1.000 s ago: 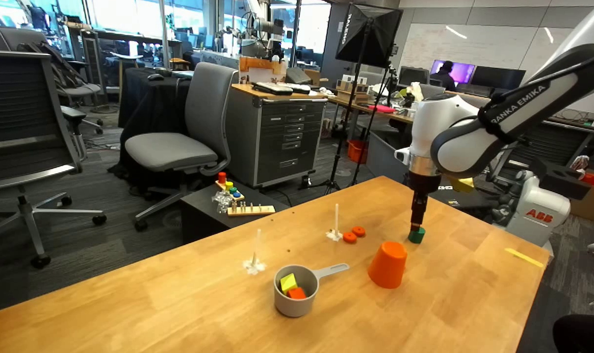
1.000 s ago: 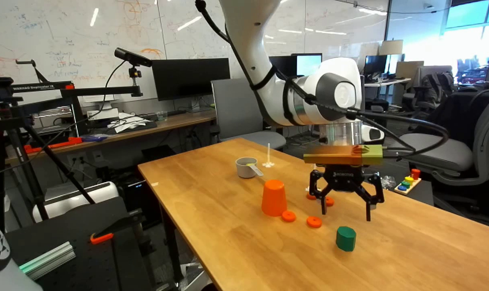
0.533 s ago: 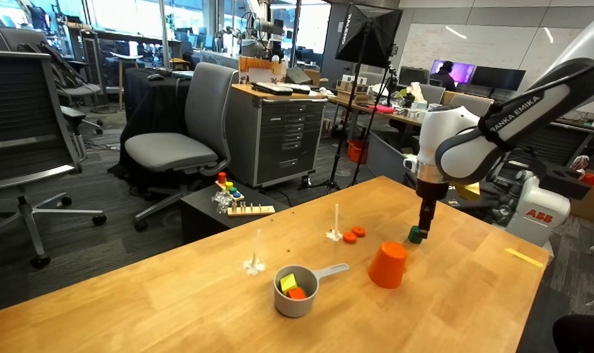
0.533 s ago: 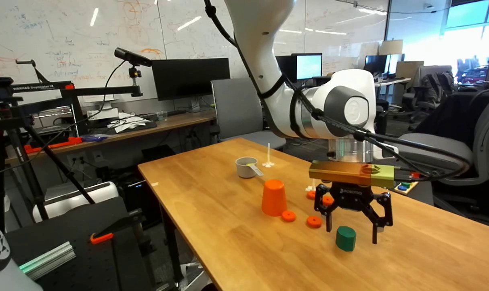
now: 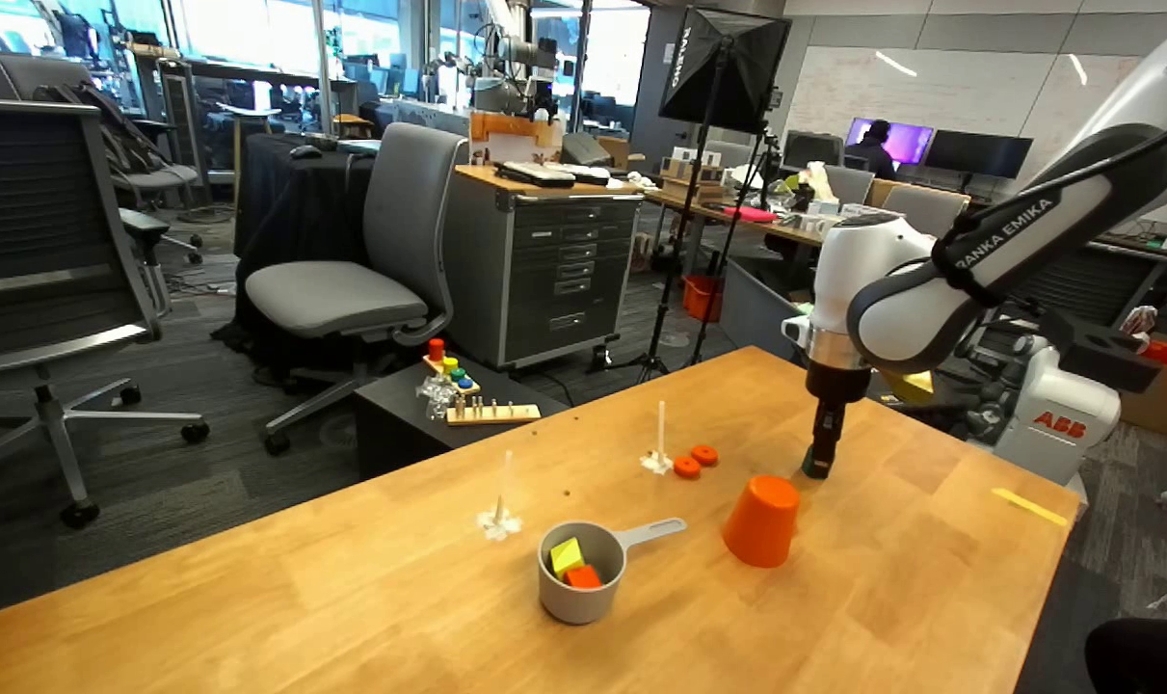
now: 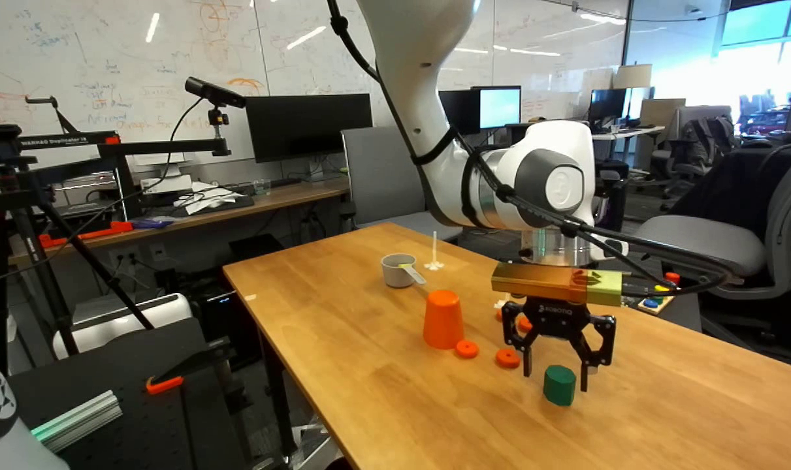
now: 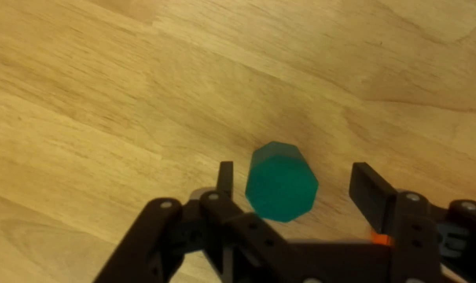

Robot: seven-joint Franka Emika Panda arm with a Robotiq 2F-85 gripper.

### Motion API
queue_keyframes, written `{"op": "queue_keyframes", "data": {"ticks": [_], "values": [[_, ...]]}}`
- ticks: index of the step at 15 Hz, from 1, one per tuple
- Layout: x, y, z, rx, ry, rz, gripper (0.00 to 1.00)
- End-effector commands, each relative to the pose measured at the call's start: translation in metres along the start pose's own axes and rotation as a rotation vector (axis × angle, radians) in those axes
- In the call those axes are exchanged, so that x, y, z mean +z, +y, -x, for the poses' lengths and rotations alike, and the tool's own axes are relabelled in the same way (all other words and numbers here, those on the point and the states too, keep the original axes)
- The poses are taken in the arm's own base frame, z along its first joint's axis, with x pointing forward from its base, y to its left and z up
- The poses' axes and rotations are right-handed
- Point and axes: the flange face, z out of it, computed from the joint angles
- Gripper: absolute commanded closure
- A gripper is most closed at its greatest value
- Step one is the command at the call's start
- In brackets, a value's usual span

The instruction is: Put the three blocks in the gray cup

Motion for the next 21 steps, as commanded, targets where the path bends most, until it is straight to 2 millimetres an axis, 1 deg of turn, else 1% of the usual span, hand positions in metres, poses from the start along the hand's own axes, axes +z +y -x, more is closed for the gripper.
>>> {"op": "queue_keyframes", "data": {"ticks": [1, 2, 3, 4, 5, 6, 7, 9, 10, 11, 12, 13, 15, 17, 19, 21], "values": [[0.001, -0.003, -0.011, -0.037, 0.025, -0.003, 0.0], [0.002, -0.005, -0.012, -0.044, 0.027, -0.002, 0.0], [0.003, -0.005, -0.012, -0.045, 0.03, 0.004, 0.26], [0.004, -0.005, -0.012, -0.043, 0.031, 0.004, 0.25], [0.004, -0.005, -0.012, -0.043, 0.034, 0.001, 0.26], [0.004, -0.004, -0.011, -0.037, 0.035, -0.002, 0.33], [0.004, -0.002, -0.01, -0.034, 0.037, -0.003, 0.43], [0.003, -0.001, -0.01, -0.033, 0.042, -0.005, 0.57], [0.003, -0.001, -0.01, -0.032, 0.043, -0.006, 0.66], [0.001, -0.001, -0.01, -0.031, 0.044, -0.007, 0.73], [-0.002, -0.003, -0.011, -0.034, 0.046, -0.006, 0.81], [-0.006, -0.004, -0.012, -0.035, 0.048, -0.003, 0.83], [-0.021, -0.01, -0.018, -0.044, 0.059, 0.007, 0.83], [-0.048, -0.02, -0.027, -0.062, 0.077, 0.029, 0.83], [-0.088, -0.04, -0.038, -0.087, 0.113, 0.058, 0.83], [-0.128, -0.065, -0.047, -0.138, 0.158, 0.112, 0.83]]}}
